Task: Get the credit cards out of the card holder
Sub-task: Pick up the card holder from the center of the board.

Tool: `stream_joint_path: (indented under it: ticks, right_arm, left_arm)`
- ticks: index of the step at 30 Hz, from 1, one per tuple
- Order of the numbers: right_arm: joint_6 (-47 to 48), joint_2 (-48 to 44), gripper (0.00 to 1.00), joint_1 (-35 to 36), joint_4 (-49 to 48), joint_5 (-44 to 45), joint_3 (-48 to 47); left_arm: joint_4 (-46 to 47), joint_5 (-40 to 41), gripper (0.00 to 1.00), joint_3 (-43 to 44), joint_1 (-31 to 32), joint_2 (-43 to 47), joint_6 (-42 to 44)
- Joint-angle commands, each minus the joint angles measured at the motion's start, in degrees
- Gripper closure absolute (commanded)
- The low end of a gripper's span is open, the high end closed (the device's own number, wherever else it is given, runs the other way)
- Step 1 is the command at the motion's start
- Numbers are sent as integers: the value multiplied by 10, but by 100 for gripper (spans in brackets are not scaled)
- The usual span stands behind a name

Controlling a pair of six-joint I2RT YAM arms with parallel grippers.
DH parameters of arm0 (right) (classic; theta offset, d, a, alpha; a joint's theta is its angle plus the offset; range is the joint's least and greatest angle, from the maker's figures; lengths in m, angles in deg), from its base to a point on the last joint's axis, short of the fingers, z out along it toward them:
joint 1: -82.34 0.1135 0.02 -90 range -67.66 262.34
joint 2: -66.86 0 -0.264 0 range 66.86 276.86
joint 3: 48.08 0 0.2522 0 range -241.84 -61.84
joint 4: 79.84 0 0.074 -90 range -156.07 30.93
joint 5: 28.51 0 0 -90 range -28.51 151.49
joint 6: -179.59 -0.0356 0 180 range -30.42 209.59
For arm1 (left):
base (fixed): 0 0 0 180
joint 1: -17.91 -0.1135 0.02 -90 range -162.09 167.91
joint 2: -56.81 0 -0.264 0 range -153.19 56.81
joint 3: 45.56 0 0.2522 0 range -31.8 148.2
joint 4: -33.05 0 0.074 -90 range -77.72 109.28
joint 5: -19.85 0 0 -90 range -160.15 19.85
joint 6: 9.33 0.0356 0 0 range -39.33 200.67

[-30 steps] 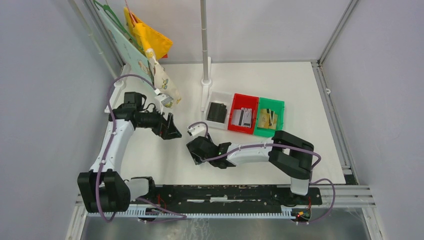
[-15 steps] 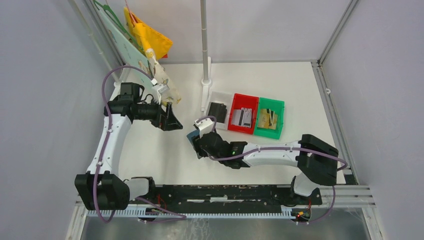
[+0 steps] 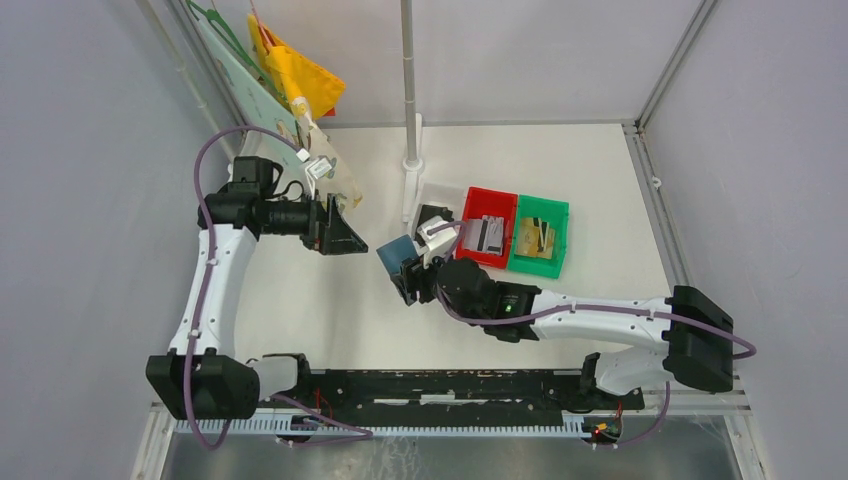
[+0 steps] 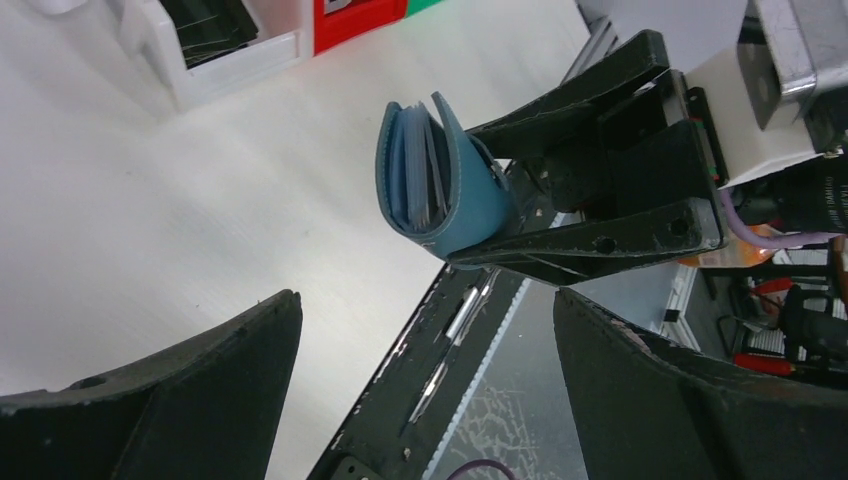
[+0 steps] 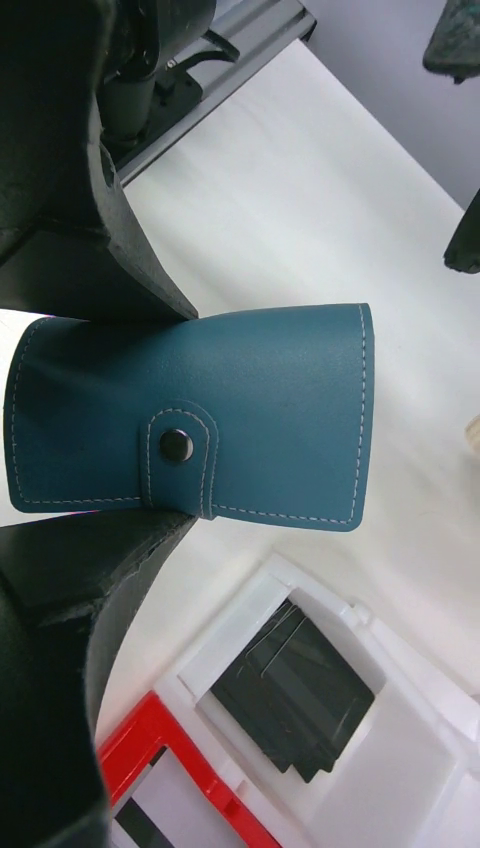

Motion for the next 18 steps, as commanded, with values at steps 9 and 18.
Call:
stream_joint_path:
  ticks: [9, 18]
  right_arm:
    - [55, -28, 52, 20, -103, -24, -31]
    - [79, -41, 50, 39, -112, -8, -45]
  left_arm:
    - [65, -22, 7, -18, 50, 65, -96]
    - [78, 12, 2, -38, 56, 74, -125]
